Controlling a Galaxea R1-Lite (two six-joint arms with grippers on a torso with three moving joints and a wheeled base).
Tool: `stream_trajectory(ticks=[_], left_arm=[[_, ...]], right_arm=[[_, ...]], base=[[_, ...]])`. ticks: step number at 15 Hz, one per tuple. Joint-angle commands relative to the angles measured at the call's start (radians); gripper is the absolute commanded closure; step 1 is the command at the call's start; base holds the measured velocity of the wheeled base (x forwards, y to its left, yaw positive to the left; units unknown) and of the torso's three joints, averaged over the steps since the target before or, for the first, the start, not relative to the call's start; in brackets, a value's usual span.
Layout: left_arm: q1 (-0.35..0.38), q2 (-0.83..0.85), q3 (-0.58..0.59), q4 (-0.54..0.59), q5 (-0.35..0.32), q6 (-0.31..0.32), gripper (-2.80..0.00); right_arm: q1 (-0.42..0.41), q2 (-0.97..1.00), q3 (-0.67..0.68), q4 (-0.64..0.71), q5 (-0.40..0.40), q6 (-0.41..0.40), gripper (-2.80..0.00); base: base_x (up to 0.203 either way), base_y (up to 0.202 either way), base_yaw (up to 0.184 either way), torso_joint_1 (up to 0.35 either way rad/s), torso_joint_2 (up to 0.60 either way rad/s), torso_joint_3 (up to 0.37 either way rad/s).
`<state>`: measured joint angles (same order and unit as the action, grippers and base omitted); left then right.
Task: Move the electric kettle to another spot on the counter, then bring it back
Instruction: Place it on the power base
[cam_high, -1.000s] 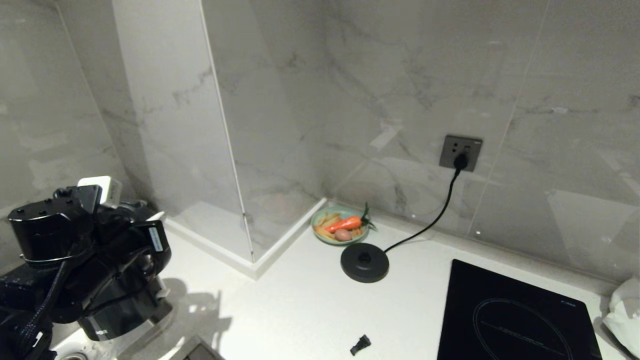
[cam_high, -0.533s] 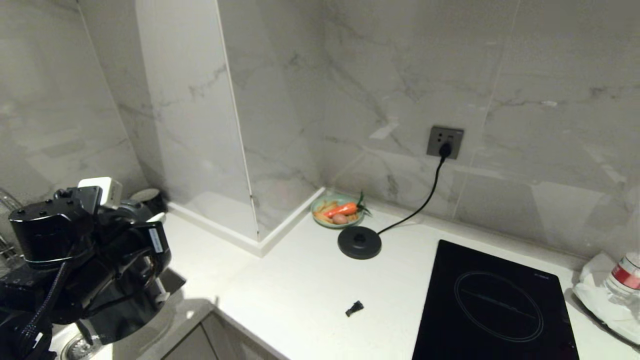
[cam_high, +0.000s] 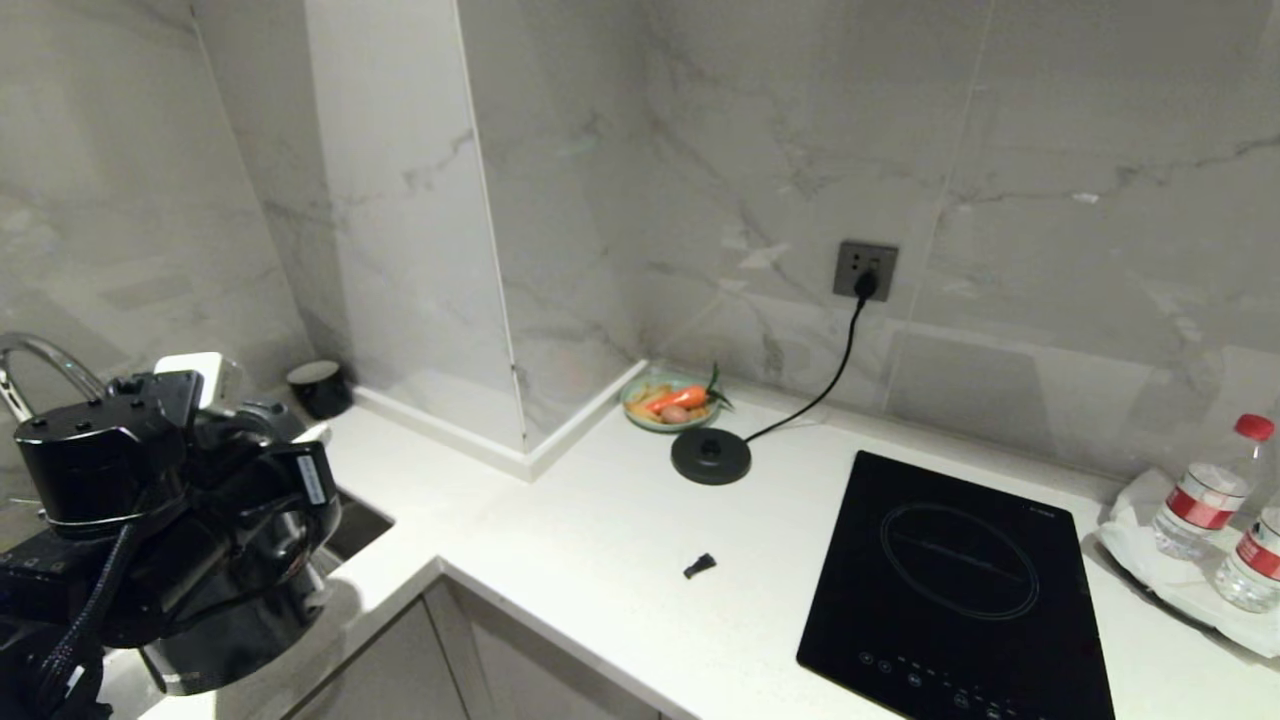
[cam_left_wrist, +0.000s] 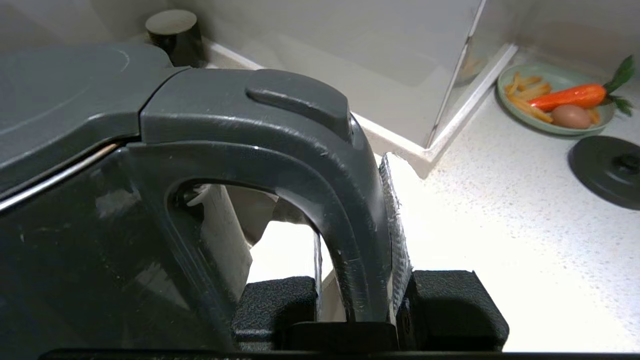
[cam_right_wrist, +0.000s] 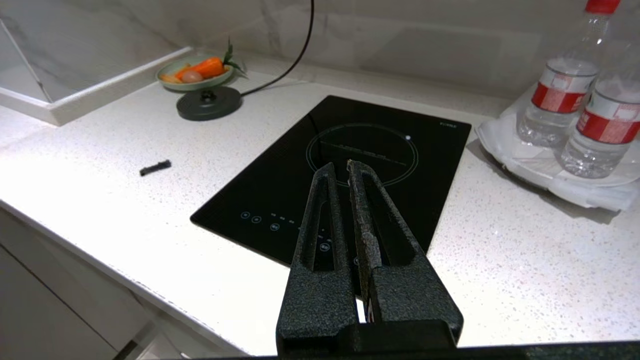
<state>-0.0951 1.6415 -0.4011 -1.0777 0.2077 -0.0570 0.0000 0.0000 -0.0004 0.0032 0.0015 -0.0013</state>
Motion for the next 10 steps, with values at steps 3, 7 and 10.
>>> stream_trajectory(ticks=[3,7,10], left_arm=[[0.000,0.001,0.005,-0.008,0.001,-0.001,0.00],[-0.002,-0.004,0.005,-0.010,-0.001,-0.001,0.00],[-0.021,-0.017,0.010,-0.010,-0.005,-0.001,0.00]], right_arm=[[0.000,0.000,0.000,0.000,0.000,0.000,0.00],[0.000,0.000,0.000,0.000,0.000,0.000,0.00],[0.000,0.000,0.000,0.000,0.000,0.000,0.00]], base=[[0.000,0.000,0.000,0.009,0.00,-0.002],[-0.002,0.001,-0.050,-0.001,0.00,0.002],[0.000,0.007,-0.167,0.002,0.01,0.002]])
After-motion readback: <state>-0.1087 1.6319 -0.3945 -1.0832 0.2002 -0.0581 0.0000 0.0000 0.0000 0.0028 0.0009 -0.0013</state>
